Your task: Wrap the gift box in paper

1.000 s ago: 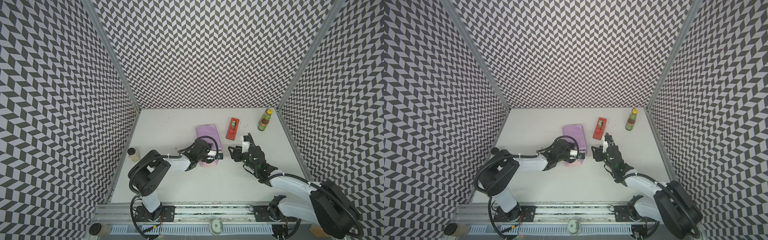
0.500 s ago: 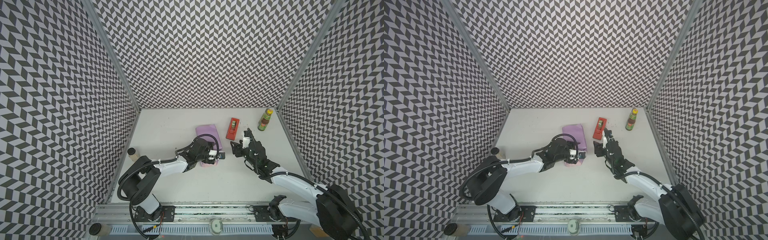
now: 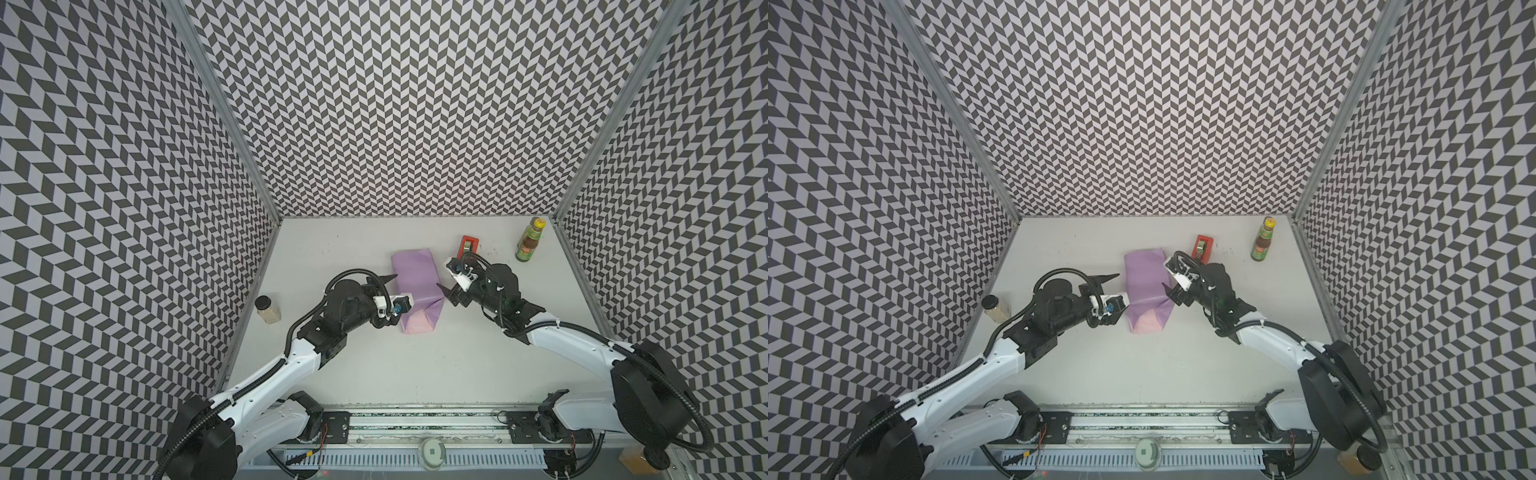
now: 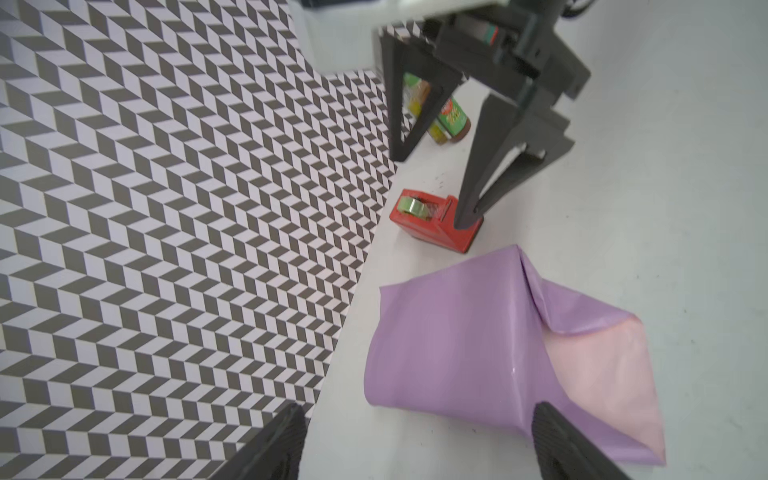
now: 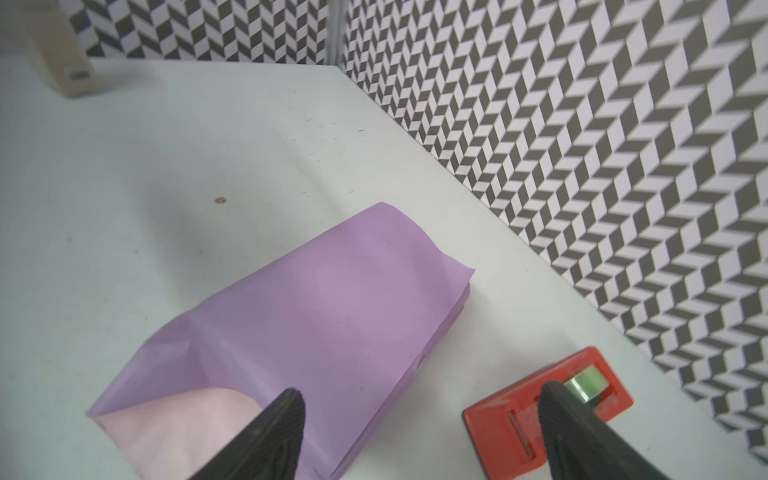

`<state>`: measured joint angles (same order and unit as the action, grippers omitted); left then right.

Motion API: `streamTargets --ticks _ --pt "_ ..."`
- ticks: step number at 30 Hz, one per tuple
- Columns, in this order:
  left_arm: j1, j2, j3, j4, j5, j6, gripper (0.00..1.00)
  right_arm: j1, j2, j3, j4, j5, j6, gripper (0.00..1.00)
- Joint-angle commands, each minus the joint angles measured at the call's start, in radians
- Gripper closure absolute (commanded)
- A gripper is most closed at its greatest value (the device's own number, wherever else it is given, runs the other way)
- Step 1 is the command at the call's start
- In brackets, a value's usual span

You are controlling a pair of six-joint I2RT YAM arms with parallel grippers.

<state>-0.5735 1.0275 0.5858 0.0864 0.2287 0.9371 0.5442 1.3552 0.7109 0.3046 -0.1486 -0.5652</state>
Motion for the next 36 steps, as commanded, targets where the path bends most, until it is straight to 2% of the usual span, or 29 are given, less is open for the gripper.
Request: streamTargets --ticks 1,4,8,12,21,28,36 --pt "0.041 0.026 -0.011 -0.062 -0.021 0.080 0.11 0.005 0.042 0.015 -0.040 -0.046 -0.320 0.10" --pt "0.072 0.105 0.022 -0.095 -0.035 0.157 0.10 0.008 0.084 0.035 -0.076 -0.026 -0.425 0.07" --pt "0.103 0.189 0.014 -0.052 -0.032 0.278 0.10 0.008 0.110 0.032 -0.082 -0.002 -0.516 0.02" --pt "0.124 0.229 -0.018 0.040 0.007 0.337 0.10 0.008 0.122 0.022 -0.063 -0.035 -0.577 0.00" --pt "0.126 0.344 0.001 0.059 0.066 0.472 0.11 0.020 0.157 -0.002 -0.039 -0.055 -0.648 0.01" --pt "0.118 0.384 0.020 0.067 0.078 0.491 0.12 0.028 0.199 -0.013 0.007 -0.095 -0.689 0.04" --pt "0.101 0.400 0.020 0.092 0.094 0.513 0.13 0.048 0.253 -0.016 0.073 -0.074 -0.710 0.10"
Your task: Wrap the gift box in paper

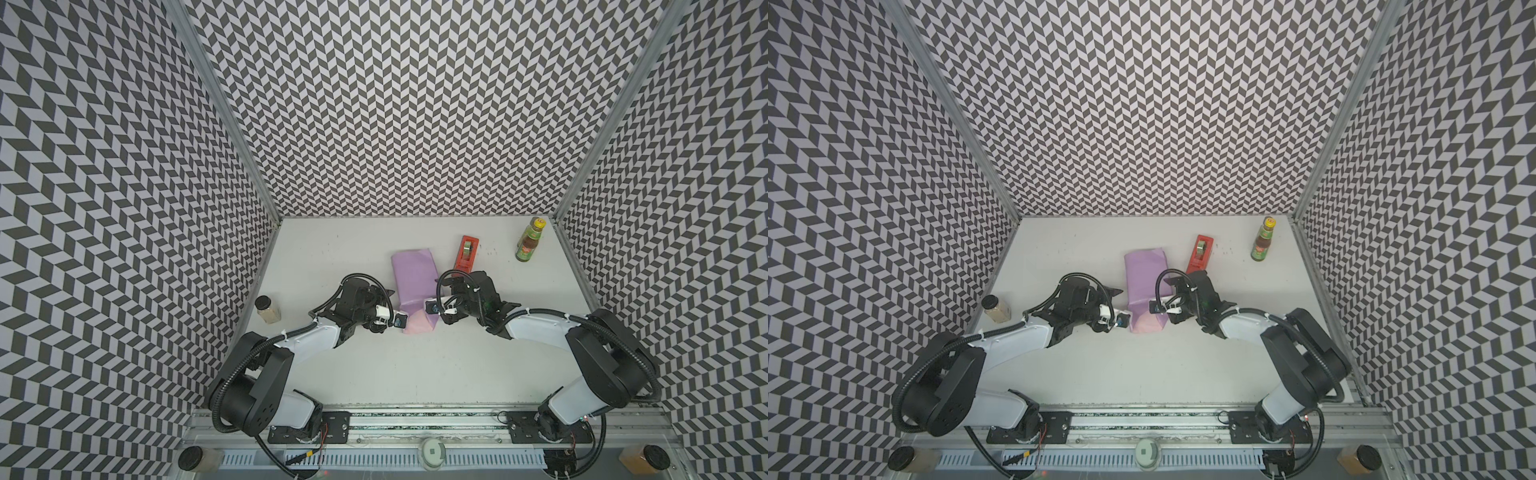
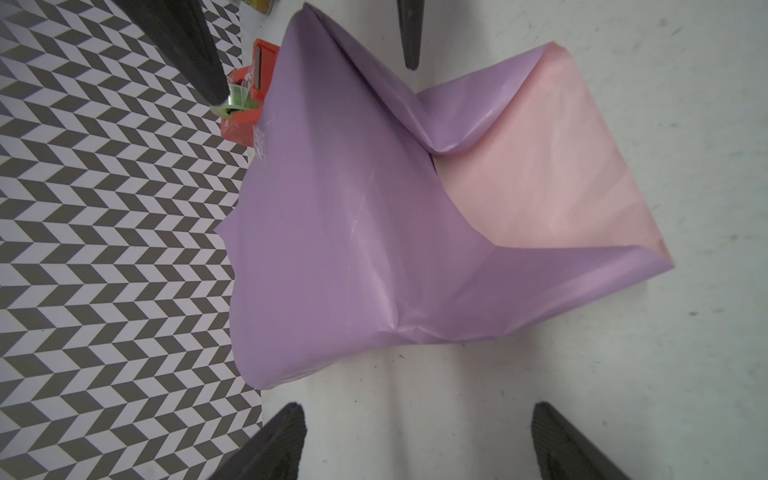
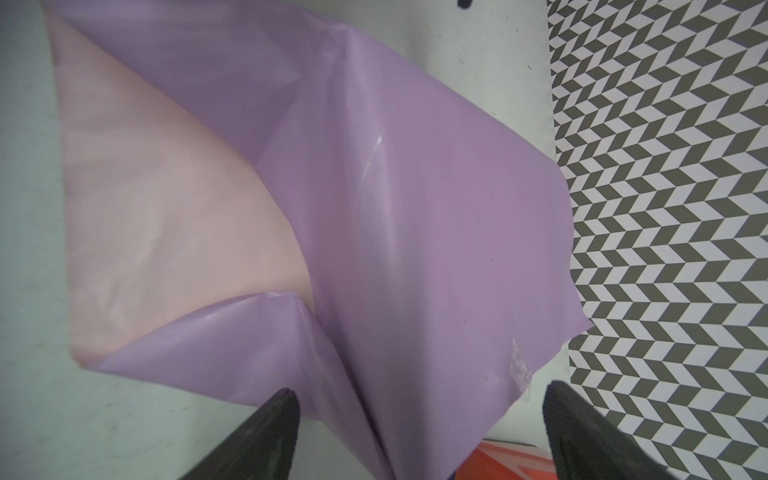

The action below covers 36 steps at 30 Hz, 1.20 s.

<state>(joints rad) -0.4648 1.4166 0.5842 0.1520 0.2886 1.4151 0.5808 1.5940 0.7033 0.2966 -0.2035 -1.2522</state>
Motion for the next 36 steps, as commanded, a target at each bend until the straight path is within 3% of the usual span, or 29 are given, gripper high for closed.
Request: streamTargets --ticks 1,24,36 --pt "-0.008 0.012 0.023 0.029 0.037 0.039 0.13 0.015 0.019 -0.007 0.086 -0.014 -0.023 0.11" --pt "-0.016 0.043 0.043 0.046 0.059 0.083 0.11 0.021 0.090 -0.008 0.150 0.033 -0.027 0.29" --pt "-0.045 0.130 0.085 0.073 0.045 0.122 0.08 0.022 0.090 -0.011 0.157 0.031 -0.023 0.31"
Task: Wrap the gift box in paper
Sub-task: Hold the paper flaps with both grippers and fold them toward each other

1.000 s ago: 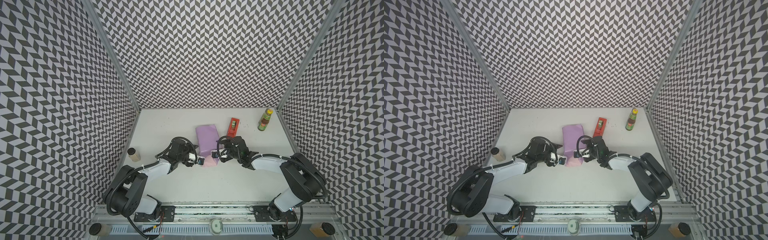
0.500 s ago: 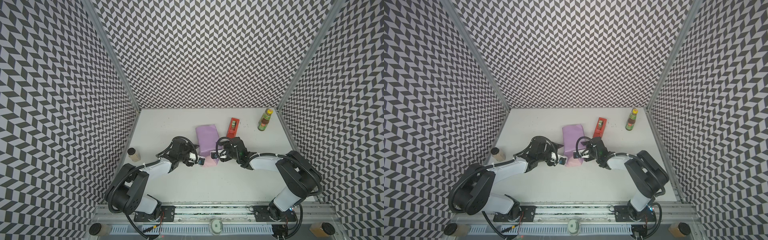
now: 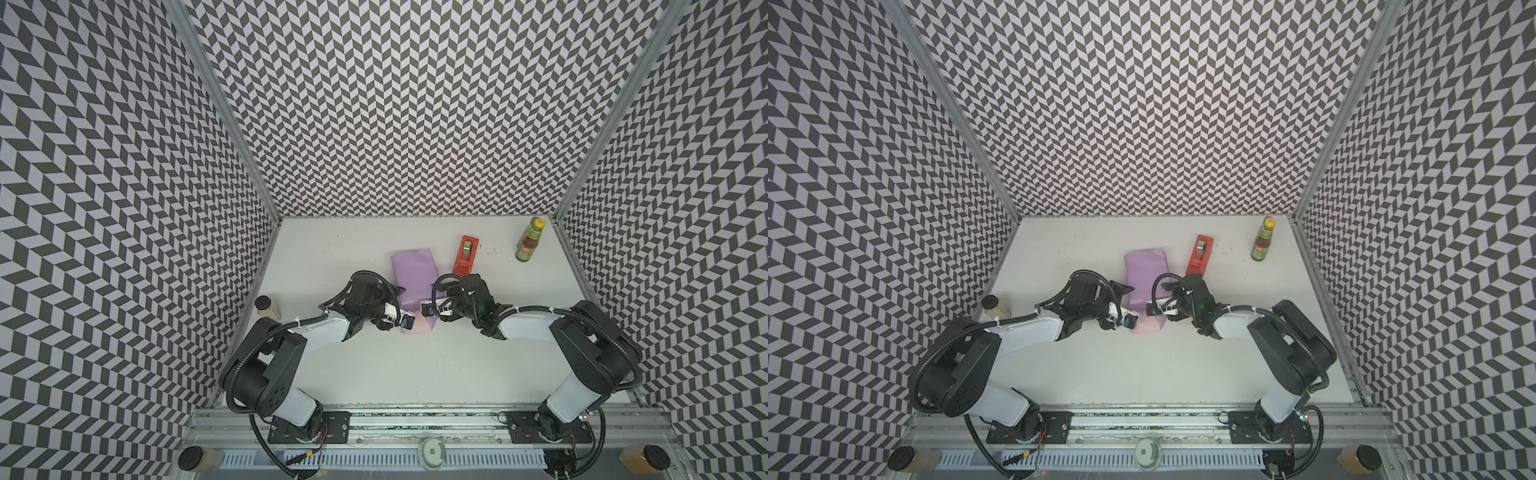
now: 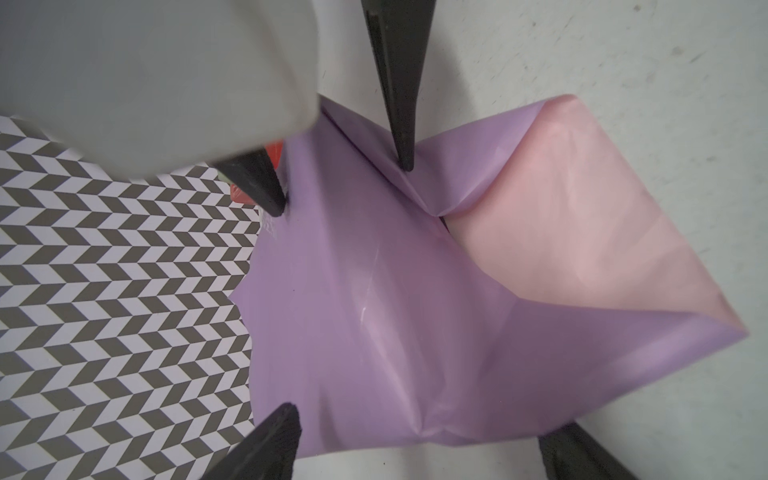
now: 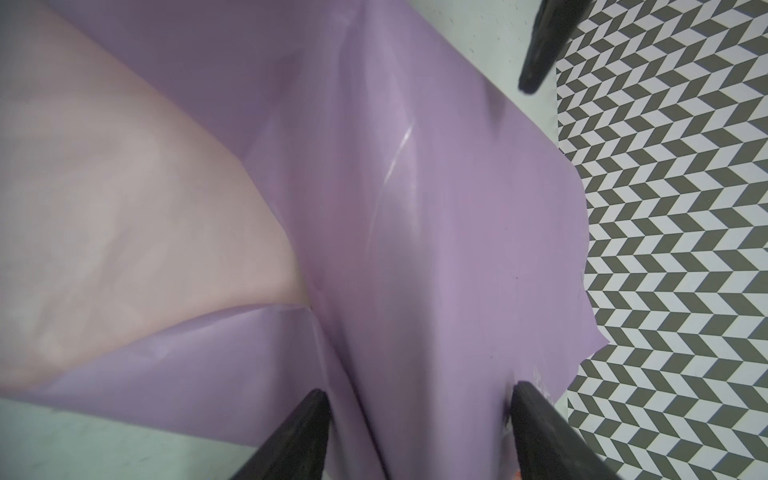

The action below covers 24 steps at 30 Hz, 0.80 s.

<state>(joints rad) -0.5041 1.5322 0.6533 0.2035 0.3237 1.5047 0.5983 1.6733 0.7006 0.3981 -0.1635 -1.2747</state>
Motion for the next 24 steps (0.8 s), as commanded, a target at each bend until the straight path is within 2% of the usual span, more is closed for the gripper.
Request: streamTargets --ticks 1,11,24 --pt "-0.007 0.018 0.016 0.027 0.011 0.032 0.08 0.005 0.011 -0.009 0.057 -0.011 0.001 0.31" --pt "-0.025 0.061 0.029 0.074 0.037 -0.003 0.06 0.005 0.017 -0.011 0.071 -0.016 0.006 0.33" --pt "-0.030 0.094 0.043 0.144 0.066 -0.101 0.08 0.005 0.020 -0.017 0.081 -0.023 0.014 0.34"
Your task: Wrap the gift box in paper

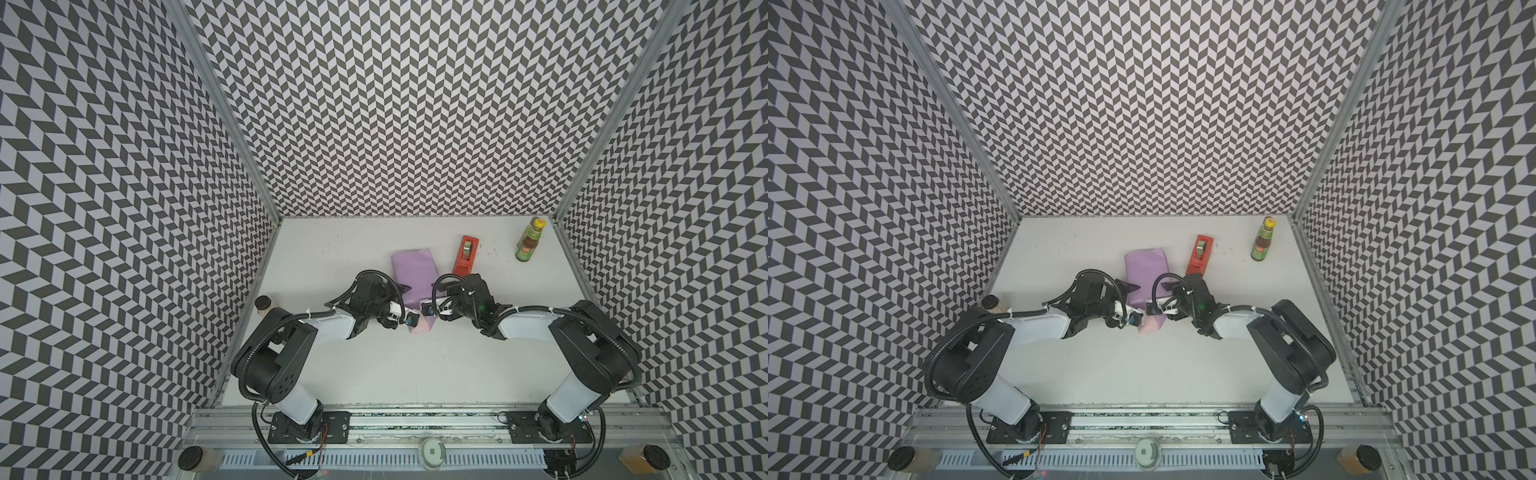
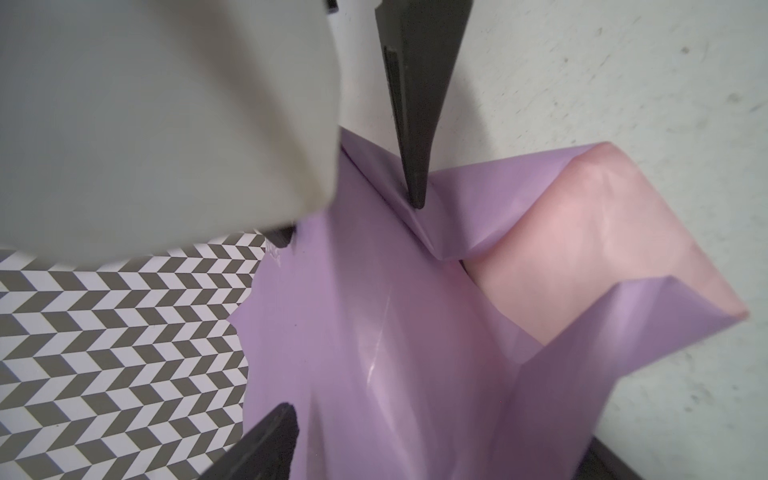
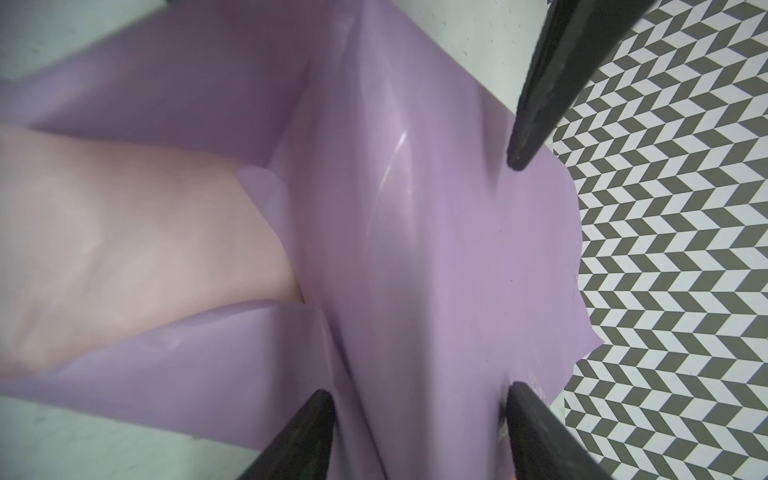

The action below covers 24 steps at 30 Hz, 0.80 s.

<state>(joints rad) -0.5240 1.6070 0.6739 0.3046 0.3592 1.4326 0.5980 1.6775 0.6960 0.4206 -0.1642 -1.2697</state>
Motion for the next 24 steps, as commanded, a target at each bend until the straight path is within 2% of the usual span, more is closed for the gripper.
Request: streamTargets --ticks 1,9,16,24 --pt "-0.010 0.020 0.022 0.053 0.040 -0.040 0.08 0.005 0.017 -0.013 0.058 -0.024 0.009 0.34" --pt "-0.010 0.042 0.010 0.121 0.047 -0.086 0.10 0.005 0.016 -0.016 0.063 -0.033 0.015 0.34" --pt "-0.018 0.068 -0.012 0.224 -0.010 -0.124 0.08 0.005 0.014 -0.018 0.068 -0.041 0.021 0.34" --pt "-0.028 0.102 -0.007 0.253 -0.064 -0.135 0.09 0.005 0.013 -0.021 0.070 -0.048 0.024 0.35"
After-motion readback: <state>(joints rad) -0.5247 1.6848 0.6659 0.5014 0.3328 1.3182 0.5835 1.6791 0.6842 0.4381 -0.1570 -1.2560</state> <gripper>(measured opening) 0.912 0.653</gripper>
